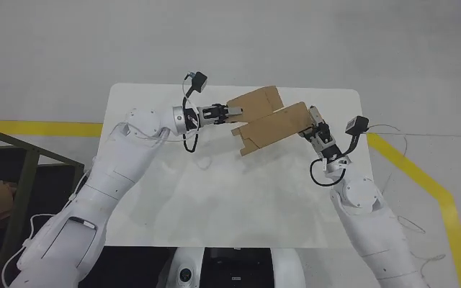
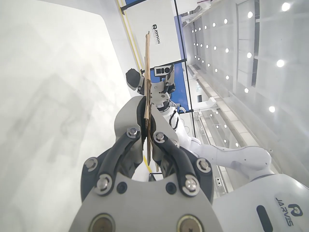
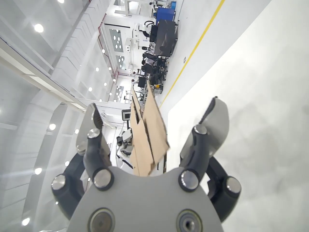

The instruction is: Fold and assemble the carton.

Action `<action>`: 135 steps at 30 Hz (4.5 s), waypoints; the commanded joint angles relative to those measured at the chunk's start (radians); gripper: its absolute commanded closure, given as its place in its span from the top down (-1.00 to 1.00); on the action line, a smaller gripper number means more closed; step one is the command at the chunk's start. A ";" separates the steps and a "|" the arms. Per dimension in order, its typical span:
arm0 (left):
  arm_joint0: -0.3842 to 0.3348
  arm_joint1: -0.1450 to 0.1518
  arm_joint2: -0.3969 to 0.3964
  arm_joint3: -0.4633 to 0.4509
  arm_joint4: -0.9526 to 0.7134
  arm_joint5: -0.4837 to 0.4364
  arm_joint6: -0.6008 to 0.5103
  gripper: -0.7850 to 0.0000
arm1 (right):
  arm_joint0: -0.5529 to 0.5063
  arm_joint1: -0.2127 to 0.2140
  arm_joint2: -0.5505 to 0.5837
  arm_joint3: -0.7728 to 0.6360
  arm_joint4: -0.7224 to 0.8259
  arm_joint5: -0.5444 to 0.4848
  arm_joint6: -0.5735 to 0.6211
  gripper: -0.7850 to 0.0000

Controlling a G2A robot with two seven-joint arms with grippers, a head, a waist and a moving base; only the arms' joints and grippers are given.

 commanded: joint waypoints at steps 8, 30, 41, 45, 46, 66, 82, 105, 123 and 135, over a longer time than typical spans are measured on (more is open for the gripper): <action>-0.036 0.008 -0.018 0.056 -0.025 -0.006 -0.213 -1.00 | -0.003 0.028 0.093 0.047 0.020 -0.021 0.336 1.00; -0.042 0.011 -0.024 0.057 -0.078 -0.019 -0.396 -1.00 | 0.172 0.032 0.007 0.322 0.223 -0.239 0.988 0.98; -0.040 0.003 -0.002 0.059 -0.068 -0.007 -0.371 -1.00 | 0.199 0.029 -0.015 0.352 0.267 -0.251 1.010 0.84; -0.040 0.000 0.006 0.062 -0.063 -0.008 -0.369 -1.00 | 0.202 0.027 -0.031 0.344 0.281 -0.254 1.032 0.54; -0.041 -0.001 0.009 0.064 -0.063 -0.007 -0.368 -1.00 | 0.203 0.026 -0.034 0.343 0.284 -0.256 1.034 0.49; -0.056 -0.011 0.025 0.095 -0.057 -0.001 -0.382 -1.00 | 0.210 0.033 -0.068 0.329 0.288 -0.246 1.063 -0.33; -0.055 -0.015 0.027 0.101 -0.062 0.007 -0.390 -1.00 | 0.202 0.055 -0.097 0.293 0.284 -0.240 1.068 -1.00; -0.035 -0.013 -0.004 0.082 -0.091 0.007 -0.378 1.00 | 0.224 0.071 -0.136 0.337 0.323 -0.266 1.043 -1.00; -0.017 -0.005 -0.055 0.031 -0.161 -0.020 -0.412 1.00 | 0.243 0.069 -0.170 0.397 0.282 -0.282 1.024 -1.00; -0.015 -0.005 -0.053 0.008 -0.129 -0.020 -0.396 1.00 | 0.252 0.062 -0.193 0.388 0.270 -0.280 1.023 -1.00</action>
